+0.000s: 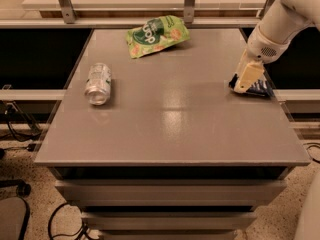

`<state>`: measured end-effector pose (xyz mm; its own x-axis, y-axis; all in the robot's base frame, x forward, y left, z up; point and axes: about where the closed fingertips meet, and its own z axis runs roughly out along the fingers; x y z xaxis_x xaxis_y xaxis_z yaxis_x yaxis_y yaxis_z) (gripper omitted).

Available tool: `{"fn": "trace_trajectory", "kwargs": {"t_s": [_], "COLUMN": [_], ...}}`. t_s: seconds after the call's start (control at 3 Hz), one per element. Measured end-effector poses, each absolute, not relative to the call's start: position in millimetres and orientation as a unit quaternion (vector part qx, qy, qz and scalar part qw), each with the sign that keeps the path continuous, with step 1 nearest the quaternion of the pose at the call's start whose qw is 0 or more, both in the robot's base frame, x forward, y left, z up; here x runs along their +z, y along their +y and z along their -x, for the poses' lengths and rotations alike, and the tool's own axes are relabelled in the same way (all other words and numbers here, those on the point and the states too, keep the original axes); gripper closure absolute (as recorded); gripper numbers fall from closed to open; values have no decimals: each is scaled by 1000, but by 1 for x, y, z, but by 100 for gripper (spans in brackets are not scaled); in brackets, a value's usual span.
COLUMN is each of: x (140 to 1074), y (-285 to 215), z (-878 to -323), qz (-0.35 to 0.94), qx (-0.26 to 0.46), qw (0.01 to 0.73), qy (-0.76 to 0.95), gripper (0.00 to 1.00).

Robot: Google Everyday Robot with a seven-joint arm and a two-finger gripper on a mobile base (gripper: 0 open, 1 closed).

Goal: Move rxbar blueberry near 7up can

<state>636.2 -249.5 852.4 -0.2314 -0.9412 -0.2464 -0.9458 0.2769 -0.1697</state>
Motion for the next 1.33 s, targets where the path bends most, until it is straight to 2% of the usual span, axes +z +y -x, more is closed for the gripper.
{"fn": "trace_trajectory", "kwargs": {"t_s": [0.67,1.33], "x": [929,934], "y": [-182,-170], "z": [-621,-625], "qz": [687,698], "qx": [64,66], "qw": [249,263], "qy": [679,663], "gripper": [100,100]}}
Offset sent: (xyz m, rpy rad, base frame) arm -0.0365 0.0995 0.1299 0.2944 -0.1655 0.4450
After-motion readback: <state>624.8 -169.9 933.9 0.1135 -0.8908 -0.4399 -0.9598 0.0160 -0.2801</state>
